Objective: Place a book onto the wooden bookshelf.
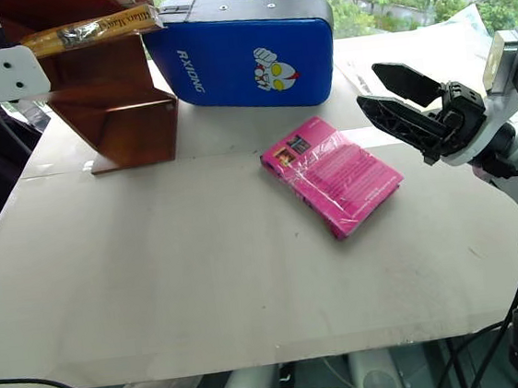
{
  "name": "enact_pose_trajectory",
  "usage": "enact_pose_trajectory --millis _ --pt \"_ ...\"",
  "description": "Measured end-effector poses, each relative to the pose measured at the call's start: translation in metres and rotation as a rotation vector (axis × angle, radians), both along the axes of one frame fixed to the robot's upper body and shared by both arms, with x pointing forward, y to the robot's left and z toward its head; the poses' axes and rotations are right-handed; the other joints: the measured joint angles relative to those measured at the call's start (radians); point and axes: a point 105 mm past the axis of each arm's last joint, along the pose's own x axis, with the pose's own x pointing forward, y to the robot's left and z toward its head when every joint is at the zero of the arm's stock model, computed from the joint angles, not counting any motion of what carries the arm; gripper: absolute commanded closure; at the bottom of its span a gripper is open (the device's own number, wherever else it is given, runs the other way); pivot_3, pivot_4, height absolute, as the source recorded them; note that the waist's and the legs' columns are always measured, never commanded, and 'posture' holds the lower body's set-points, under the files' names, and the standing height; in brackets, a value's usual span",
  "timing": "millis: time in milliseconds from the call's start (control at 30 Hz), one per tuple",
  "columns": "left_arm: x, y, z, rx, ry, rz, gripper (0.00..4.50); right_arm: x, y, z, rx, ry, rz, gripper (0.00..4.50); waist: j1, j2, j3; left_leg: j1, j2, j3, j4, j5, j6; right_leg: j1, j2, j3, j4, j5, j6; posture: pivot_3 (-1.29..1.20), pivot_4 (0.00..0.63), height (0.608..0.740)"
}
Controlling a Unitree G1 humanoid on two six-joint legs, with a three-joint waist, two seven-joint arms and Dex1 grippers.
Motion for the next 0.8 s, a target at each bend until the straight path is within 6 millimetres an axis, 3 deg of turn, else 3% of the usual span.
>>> enact_pose_trajectory --millis 133,367,433,467,667,800 --pt "0.003 0.002 -0.015 -0.006 0.084 0.015 4.41 0.008 -0.001 -0.005 -0.046 0.016 -0.083 0.00 -0.005 0.000 0.000 0.000 0.000 0.001 0.000 0.000 0.000 0.000 0.000 0.001 0.000 0.000 0.000 0.00 0.150 0.740" --pt "0.003 0.007 -0.016 -0.016 0.095 0.034 4.41 0.018 -0.001 -0.011 -0.123 0.030 -0.188 0.00 -0.018 0.000 0.000 0.000 0.000 0.001 0.000 0.000 0.000 0.000 0.000 0.001 0.000 0.000 0.000 0.00 0.150 0.740" --pt "0.003 0.007 -0.016 -0.013 0.094 0.036 3.39 0.019 -0.001 -0.012 -0.131 0.031 -0.196 0.00 -0.019 0.000 0.000 0.000 0.000 0.001 0.000 0.000 0.000 0.000 0.000 0.001 0.000 0.000 0.000 0.00 0.150 0.740" --pt "0.003 0.007 -0.016 -0.013 0.092 0.039 3.31 0.019 -0.001 -0.012 -0.133 0.031 -0.199 0.00 -0.019 0.000 0.000 0.000 0.000 0.001 0.000 0.000 0.000 0.000 0.000 0.001 0.000 0.000 0.000 0.00 0.150 0.740" --pt "0.003 0.014 -0.016 -0.044 0.072 0.061 0.40 0.021 0.000 -0.008 -0.143 0.009 -0.209 0.00 -0.021 0.000 0.000 0.000 0.000 0.001 0.001 0.000 0.000 0.000 0.000 0.001 0.000 0.000 0.000 0.00 0.150 0.740" --pt "-0.005 0.012 -0.017 -0.122 0.051 0.040 0.40 0.022 0.000 -0.008 -0.154 0.006 -0.210 0.00 -0.021 0.000 0.000 0.000 0.000 0.001 0.001 0.000 0.000 0.000 0.000 0.002 0.000 0.000 0.000 0.00 0.150 0.740"
